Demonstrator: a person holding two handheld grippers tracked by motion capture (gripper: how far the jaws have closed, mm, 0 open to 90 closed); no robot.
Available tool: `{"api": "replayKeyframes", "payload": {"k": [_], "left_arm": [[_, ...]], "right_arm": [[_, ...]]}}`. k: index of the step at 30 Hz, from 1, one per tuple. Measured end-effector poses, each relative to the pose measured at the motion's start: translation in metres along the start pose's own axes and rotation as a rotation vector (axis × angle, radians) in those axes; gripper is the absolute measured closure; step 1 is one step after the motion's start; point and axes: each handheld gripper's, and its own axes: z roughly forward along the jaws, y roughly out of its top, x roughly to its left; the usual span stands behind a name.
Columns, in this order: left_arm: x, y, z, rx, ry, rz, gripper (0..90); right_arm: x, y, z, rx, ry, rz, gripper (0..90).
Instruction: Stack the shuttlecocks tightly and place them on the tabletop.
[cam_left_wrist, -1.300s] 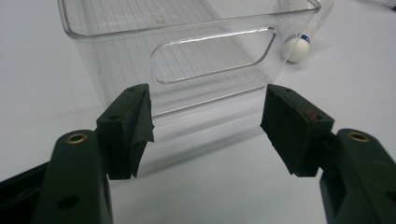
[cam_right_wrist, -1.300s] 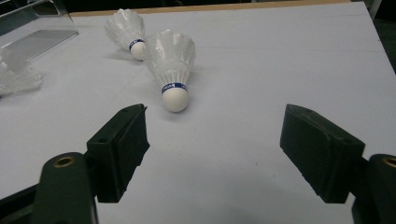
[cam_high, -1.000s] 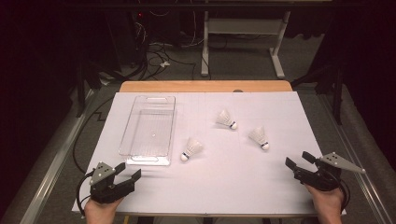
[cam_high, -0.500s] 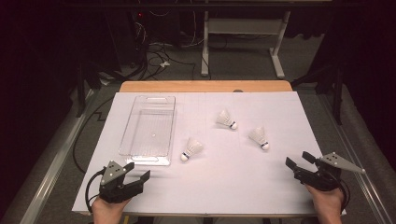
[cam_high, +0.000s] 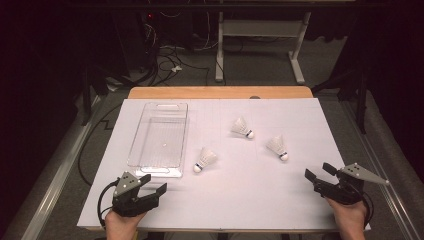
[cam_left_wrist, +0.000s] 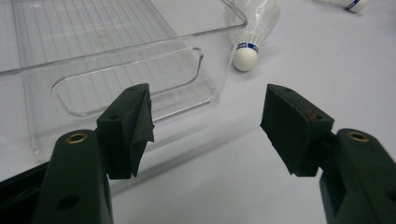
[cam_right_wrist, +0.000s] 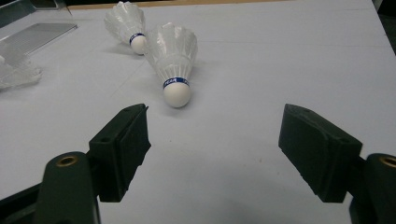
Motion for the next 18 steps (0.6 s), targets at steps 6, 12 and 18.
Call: {"api": "replayKeyframes", "payload": {"k": [6,12,18], "left_arm": [[-0.009,0.004,0.004,0.001,0.014,0.011,34.6],[-0.013,0.007,0.006,0.015,-0.007,-0.001,36.8],[-0.019,0.009,0.015,0.044,-0.025,0.007,36.9]], "right_arm": [[-0.001,0.0,-0.001,-0.005,-0.001,0.009,24.6],[-0.001,0.0,-0.001,-0.006,0.006,0.005,24.6],[0.001,0.0,0.0,-0.005,0.009,-0.005,24.7]]}}
